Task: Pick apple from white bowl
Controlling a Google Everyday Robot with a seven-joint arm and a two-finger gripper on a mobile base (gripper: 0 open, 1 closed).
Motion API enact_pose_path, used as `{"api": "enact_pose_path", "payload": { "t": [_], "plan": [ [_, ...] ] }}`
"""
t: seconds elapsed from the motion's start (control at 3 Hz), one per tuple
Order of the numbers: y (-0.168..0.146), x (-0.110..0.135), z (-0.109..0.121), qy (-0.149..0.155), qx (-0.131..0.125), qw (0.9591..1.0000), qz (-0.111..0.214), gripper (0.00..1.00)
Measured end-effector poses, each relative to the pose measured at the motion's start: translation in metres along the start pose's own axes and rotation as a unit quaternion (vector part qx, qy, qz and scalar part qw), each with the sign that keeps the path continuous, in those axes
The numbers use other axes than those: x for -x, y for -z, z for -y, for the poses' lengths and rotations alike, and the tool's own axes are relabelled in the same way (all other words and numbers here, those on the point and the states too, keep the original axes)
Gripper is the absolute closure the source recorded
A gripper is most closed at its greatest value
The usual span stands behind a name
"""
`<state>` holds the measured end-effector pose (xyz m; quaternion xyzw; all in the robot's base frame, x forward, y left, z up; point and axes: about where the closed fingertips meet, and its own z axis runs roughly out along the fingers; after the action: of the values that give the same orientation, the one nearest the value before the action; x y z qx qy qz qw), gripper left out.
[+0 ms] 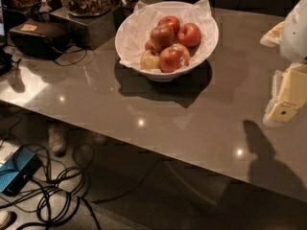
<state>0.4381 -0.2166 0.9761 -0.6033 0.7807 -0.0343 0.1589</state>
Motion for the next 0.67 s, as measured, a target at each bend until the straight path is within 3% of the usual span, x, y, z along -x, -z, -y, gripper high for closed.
{"api": "enact_pose_path", "payload": {
  "t": [0.33,0.67],
  "plan": [
    [0.004,0.005,0.002,0.004,-0.008,0.9999,0.005,0.00],
    [0.020,0.036,0.011,0.022,-0.014,0.9995,0.016,0.00]
  ]
}}
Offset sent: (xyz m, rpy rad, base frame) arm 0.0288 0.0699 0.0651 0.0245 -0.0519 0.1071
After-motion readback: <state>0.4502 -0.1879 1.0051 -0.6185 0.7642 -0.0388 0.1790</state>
